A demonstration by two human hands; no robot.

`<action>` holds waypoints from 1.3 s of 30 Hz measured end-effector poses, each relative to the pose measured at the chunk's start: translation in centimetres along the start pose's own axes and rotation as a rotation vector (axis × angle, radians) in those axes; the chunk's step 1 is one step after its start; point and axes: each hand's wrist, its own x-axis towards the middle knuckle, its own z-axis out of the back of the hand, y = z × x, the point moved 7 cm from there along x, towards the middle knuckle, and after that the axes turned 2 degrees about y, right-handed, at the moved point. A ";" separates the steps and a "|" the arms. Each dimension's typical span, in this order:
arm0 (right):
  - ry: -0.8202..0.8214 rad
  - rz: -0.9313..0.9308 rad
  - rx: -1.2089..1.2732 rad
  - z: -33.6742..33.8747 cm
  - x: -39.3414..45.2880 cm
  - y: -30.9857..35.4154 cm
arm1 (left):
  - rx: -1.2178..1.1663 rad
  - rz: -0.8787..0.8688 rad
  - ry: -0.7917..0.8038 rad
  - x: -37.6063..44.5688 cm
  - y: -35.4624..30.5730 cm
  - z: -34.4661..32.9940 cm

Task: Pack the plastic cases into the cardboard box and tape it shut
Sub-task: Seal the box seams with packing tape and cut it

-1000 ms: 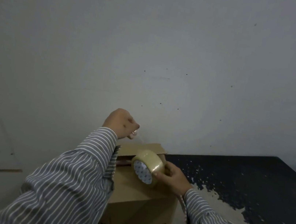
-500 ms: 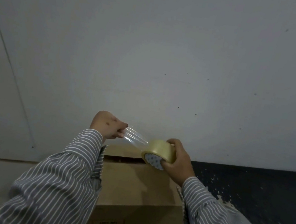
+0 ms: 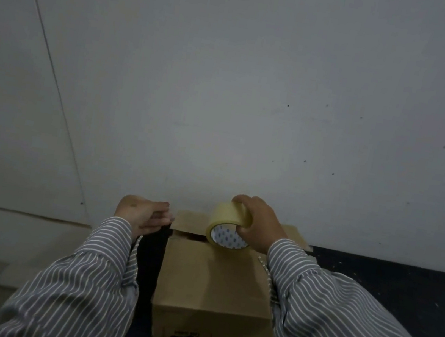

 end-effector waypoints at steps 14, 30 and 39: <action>0.111 -0.167 0.217 -4.5 -0.5 -3.8 | -0.014 0.064 -0.007 2.3 3.1 1.0; 0.191 -0.030 0.207 -4.4 1.4 -0.3 | -0.061 0.006 -0.079 3.3 3.5 2.2; 0.177 -0.097 0.184 -5.1 1.1 -1.3 | -0.079 0.054 -0.094 3.9 5.4 2.6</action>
